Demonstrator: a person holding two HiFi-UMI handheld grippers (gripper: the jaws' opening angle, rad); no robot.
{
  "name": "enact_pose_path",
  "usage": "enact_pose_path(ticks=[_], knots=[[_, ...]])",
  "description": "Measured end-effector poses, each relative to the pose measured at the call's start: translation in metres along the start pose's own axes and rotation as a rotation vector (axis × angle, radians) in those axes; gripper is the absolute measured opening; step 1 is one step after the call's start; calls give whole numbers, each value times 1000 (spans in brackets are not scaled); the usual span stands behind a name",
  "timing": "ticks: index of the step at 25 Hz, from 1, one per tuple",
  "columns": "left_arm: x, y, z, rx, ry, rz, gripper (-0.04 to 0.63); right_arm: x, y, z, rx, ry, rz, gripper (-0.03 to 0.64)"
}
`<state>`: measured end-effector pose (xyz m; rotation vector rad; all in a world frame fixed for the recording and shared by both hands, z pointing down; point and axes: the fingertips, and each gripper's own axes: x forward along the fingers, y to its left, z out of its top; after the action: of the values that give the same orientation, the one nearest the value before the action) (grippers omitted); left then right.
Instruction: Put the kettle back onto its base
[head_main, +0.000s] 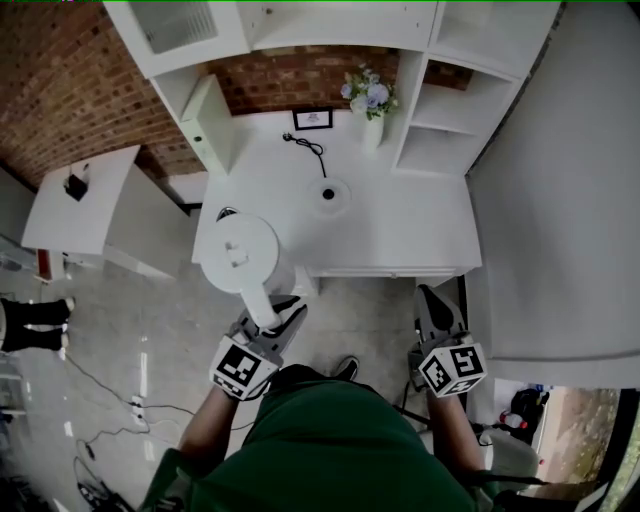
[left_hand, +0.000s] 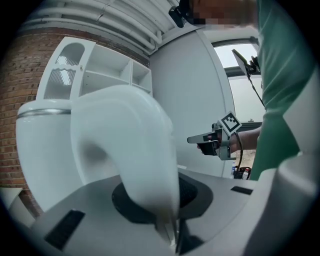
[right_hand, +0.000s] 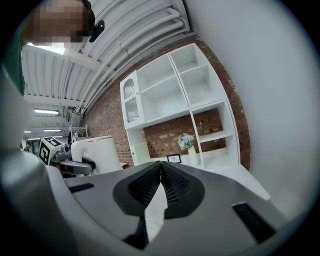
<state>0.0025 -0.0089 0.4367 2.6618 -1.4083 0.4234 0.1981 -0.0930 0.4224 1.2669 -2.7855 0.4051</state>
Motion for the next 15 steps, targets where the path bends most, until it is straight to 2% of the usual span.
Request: enact_pose_path(ticks=[5,9,15], knots=[[19,0,5,4,18,5,72,11,-17,5,14,-1,22,21],[33,16,4,0,15,-3,72,33,-21,-2,21,28,26,21],[65,57,0,-18,6,-51,72,64,-36,-2,29,45,-34,21]])
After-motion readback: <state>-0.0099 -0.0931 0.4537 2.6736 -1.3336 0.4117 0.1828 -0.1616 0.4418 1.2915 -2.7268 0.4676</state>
